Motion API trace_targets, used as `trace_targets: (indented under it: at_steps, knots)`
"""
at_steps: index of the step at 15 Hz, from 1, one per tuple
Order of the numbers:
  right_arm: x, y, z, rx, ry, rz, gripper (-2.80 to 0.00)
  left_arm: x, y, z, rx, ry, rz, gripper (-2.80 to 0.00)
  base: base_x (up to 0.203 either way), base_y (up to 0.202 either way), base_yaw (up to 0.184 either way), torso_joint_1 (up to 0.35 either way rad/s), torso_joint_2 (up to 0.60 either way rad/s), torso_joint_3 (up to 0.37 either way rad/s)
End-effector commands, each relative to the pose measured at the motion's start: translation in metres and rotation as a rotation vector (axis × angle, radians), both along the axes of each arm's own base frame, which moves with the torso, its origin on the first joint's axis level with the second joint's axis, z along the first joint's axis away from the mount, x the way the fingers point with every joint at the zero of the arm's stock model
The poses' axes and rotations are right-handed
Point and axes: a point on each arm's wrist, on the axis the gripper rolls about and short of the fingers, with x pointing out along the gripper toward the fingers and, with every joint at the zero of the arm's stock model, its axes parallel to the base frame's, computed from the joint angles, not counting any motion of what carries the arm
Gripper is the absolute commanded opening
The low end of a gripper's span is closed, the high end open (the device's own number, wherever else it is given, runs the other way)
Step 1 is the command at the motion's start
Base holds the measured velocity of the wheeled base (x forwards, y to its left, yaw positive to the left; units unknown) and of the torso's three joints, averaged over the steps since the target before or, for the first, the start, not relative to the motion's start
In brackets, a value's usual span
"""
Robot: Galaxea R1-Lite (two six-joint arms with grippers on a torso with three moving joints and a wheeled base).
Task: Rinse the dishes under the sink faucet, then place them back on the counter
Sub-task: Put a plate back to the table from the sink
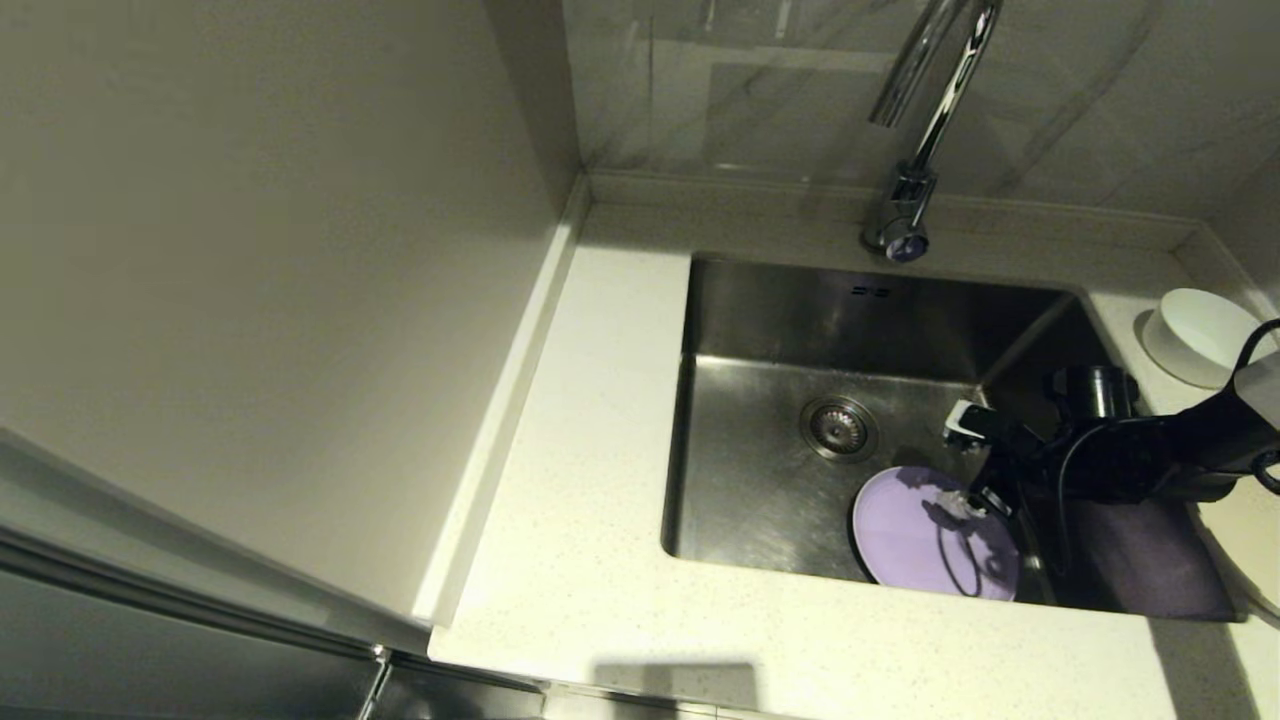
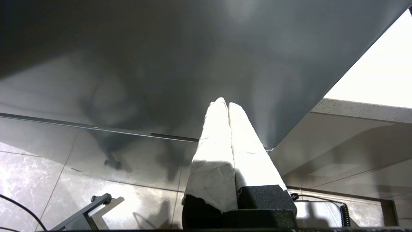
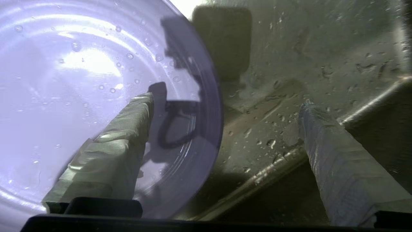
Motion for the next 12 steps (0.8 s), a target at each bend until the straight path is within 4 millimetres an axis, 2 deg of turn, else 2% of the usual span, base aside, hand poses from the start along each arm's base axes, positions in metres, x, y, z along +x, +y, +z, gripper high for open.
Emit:
trace_targets:
  at_steps: [1,4,8,12]
  knots:
    - [0.005,0.0,-0.006,-0.003,-0.005,0.008,0.0,0.0,0.0,0.0,-0.001,-0.003,-0.001,-2.8,0.0,0.0,0.0,0.0,0.0,0.0]
    - [0.018,-0.003,-0.019,-0.011,-0.057,0.008,0.0,0.0,0.0,0.0,-0.001,-0.003,0.0,-2.8,0.0,0.0,0.0,0.0,0.0,0.0]
    - [0.032,-0.005,-0.023,-0.012,-0.096,0.01,0.0,0.0,0.0,0.0,-0.001,-0.004,0.0,-2.8,0.0,0.0,0.0,0.0,0.0,0.0]
    - [0.036,-0.005,-0.024,-0.005,-0.103,0.005,0.0,0.0,0.0,0.0,-0.001,-0.003,0.0,-2.8,0.0,0.0,0.0,0.0,0.0,0.0]
